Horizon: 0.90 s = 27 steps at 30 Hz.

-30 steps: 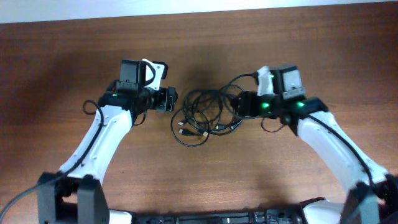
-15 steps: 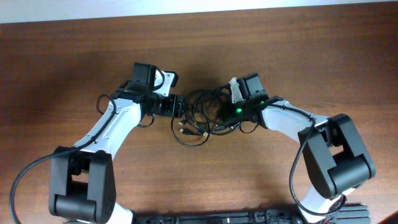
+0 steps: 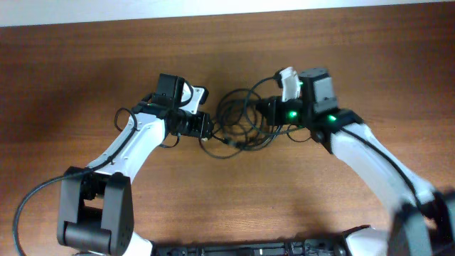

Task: Untangle cables
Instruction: 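Pull the cables apart, spreading both grippers outward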

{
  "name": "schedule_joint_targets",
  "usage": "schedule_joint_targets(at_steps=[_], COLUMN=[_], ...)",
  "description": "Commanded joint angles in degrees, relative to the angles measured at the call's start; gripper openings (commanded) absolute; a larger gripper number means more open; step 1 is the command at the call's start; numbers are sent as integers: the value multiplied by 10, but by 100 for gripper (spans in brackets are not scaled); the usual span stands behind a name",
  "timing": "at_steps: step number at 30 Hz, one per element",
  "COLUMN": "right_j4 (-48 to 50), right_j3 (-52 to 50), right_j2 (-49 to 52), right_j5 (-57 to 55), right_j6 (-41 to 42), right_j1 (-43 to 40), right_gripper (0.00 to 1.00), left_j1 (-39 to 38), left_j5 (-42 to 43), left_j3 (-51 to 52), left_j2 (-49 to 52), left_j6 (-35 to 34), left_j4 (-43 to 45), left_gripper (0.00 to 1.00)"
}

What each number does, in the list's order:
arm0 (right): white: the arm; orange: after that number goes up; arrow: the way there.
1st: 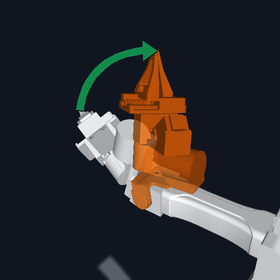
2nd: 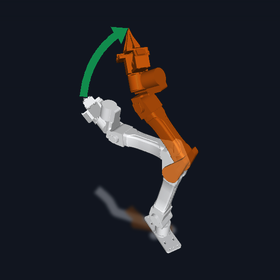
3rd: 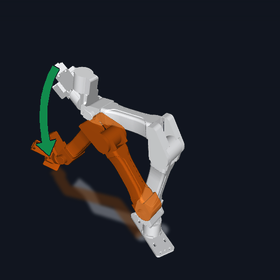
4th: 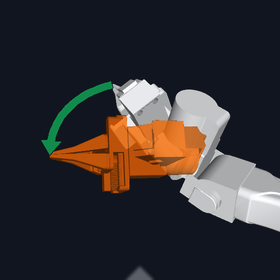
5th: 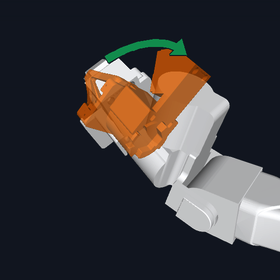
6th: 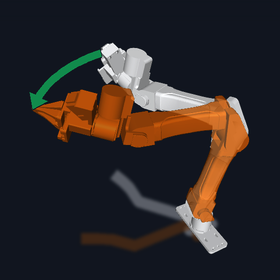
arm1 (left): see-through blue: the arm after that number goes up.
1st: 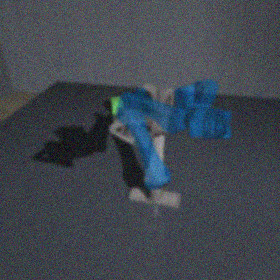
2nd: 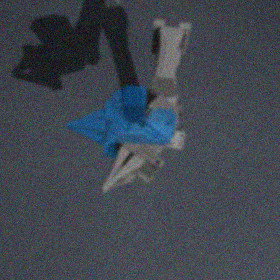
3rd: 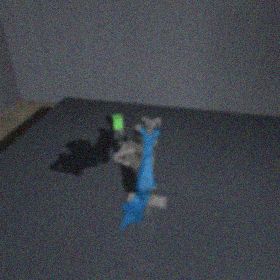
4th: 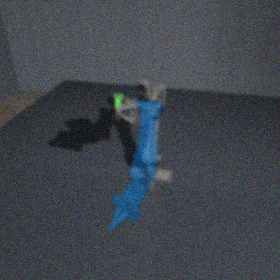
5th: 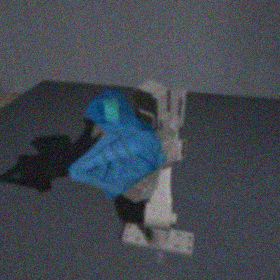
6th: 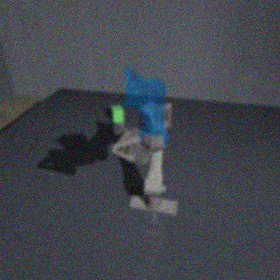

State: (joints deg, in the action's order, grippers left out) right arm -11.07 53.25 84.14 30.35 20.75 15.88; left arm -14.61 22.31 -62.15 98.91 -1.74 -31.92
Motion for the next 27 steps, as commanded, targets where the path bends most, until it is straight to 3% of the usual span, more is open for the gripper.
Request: schedule_joint_targets(at_steps=[1,4,10,15,16,17,18,21,27], right_j4=[-2,-49,-178,-193,-189,-191,-196,-219,-317], right_j3=[11,11,11,11,11,11,11,11,11], right_j2=[-85,-123,-140,-140,-140,-140,-140,-140,-140], right_j5=[17,-33,-147,-86,-48,-31,-31,-55,-246], right_j6=[-6,-6,-41,-75,-93,-98,-99,-98,-56], right_j1=[-1,-1,-1,-1,-1,-1,-1,-1,-1], right_gripper=[4,4,4,4,4,4,4,4,4], left_j1=[0,0,20,33,32,32,31,31,19], left_j5=[4,4,4,70,76,82,84,84,84], left_j3=[-5,-5,-5,-5,-5,-5,-5,-5,-5], left_j2=[5,5,5,5,5,5,5,5,5], left_j6=[0,0,0,0,0,0,0,0,0], left_j4=[-1,-1,-1,5,9,15,19,35,87], left_gripper=[24,0,0,1,24,55,66,75,82])
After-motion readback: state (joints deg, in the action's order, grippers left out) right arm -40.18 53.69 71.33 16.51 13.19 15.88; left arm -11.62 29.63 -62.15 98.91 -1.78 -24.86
